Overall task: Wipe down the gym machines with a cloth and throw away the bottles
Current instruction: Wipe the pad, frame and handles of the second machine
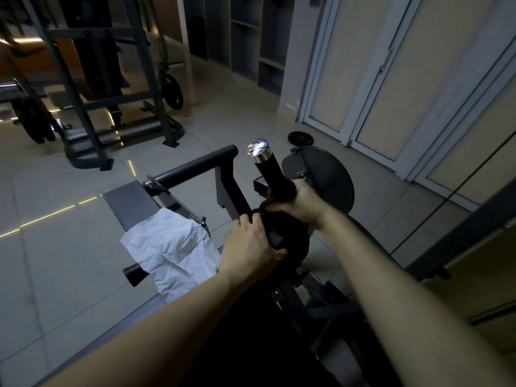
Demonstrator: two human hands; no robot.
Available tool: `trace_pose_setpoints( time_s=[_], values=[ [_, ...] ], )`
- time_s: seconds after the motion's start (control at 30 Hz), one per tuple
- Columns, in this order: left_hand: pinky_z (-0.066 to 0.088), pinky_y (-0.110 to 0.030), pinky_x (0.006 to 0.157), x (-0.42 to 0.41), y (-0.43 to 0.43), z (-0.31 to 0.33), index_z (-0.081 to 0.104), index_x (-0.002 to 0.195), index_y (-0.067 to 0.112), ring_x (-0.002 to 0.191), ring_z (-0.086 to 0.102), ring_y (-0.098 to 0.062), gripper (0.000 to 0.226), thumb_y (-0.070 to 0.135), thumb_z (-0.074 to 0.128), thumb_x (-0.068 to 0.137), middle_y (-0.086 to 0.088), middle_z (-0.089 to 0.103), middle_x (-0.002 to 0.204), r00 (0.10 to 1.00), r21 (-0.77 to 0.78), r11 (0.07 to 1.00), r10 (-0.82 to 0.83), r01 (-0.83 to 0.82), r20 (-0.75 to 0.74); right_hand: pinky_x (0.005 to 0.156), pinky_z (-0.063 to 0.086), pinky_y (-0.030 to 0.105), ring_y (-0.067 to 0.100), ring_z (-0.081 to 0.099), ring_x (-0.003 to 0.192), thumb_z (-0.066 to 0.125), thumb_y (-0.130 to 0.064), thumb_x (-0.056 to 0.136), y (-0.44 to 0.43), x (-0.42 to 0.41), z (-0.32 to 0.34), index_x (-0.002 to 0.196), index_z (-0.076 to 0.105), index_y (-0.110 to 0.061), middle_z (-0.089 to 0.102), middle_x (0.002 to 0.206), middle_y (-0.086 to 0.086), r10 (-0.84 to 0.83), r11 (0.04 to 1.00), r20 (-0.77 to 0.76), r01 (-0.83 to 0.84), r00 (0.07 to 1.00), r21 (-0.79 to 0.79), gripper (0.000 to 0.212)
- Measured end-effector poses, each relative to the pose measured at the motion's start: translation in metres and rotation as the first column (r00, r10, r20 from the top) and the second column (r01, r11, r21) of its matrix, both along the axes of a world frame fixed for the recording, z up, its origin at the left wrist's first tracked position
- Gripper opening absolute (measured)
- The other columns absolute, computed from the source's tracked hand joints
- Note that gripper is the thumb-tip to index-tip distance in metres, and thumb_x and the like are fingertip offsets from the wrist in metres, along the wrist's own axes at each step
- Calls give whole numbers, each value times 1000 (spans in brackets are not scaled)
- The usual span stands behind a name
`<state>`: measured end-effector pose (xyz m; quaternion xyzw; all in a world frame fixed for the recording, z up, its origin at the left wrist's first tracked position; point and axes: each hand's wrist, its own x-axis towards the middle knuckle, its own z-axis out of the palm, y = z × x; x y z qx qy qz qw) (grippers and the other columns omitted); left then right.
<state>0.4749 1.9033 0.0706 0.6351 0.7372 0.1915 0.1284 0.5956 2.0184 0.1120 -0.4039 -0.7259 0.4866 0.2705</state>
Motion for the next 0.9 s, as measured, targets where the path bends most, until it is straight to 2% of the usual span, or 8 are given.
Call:
trace_pose_setpoints(
  time_s=[0.17, 0.3, 0.37, 0.47, 0.57, 0.67, 0.77, 0.9],
  values=[
    [48, -41, 100, -2, 1, -2, 40, 139, 18, 119, 47, -24, 84, 70, 65, 78, -5, 49, 129, 1000, 15, 1000, -16, 15, 25, 93, 56, 39, 26, 68, 96, 76, 3, 79, 16, 7, 36, 102, 63, -4, 66, 96, 13, 349, 875, 117, -279, 930, -395, 28],
    [48, -43, 98, 0, 1, 0, 42, 135, 17, 117, 48, -27, 80, 67, 65, 78, -7, 50, 126, 1000, -6, 1000, -8, 8, 1, 86, 58, 36, 24, 70, 89, 83, -14, 78, -9, -6, -5, 92, 65, 2, 71, 90, 13, -115, 993, -76, 115, 990, -7, 28],
    [48, -43, 95, 1, 0, 2, 45, 131, 15, 113, 49, -27, 73, 62, 64, 79, -8, 51, 122, 1000, -12, 1000, -1, 1, 12, 79, 55, 26, 14, 67, 88, 82, -26, 80, -29, -25, -23, 94, 65, -8, 72, 91, 4, -415, 866, -128, 434, 901, 248, 28],
    [47, -42, 93, 0, 0, 3, 52, 117, 12, 110, 48, -28, 58, 56, 64, 81, -9, 52, 117, 1000, -47, 999, -10, 10, -4, 86, 46, 20, 10, 63, 100, 79, -34, 82, -46, -45, -28, 108, 61, -17, 67, 103, -5, -606, 709, -186, 632, 773, 313, 36],
    [48, -40, 93, 1, 0, 3, 53, 116, 13, 109, 49, -26, 57, 58, 63, 82, -7, 51, 116, 1000, -29, 1000, 3, -3, -1, 84, 48, 24, 12, 61, 100, 77, -40, 83, -39, -31, -23, 113, 56, -14, 66, 106, -2, -481, 782, -106, 480, 871, 398, 45],
    [47, -38, 95, 1, 0, 2, 51, 125, 14, 112, 49, -25, 68, 64, 62, 79, -5, 51, 119, 1000, -13, 1000, 0, 0, -8, 83, 52, 34, 19, 64, 98, 71, -45, 87, -23, 5, 6, 116, 52, -15, 68, 107, 2, -177, 916, 256, 64, 950, 395, 47],
    [47, -40, 97, 0, 1, 1, 48, 133, 14, 115, 49, -26, 76, 66, 61, 79, -6, 51, 122, 1000, 8, 1000, -5, 5, -17, 81, 54, 43, 23, 65, 95, 61, -44, 94, -9, 27, 48, 119, 51, -22, 67, 108, 2, -26, 911, 659, -254, 752, 326, 35],
    [46, -38, 96, -1, -2, 0, 42, 136, 15, 116, 49, -26, 80, 69, 61, 79, -6, 50, 123, 1000, -4, 1000, -12, 12, 4, 68, 54, 42, 21, 65, 77, 54, -33, 99, -5, 40, 58, 106, 61, -16, 66, 87, 3, -81, 809, 739, -389, 669, 440, 20]
  ],
)
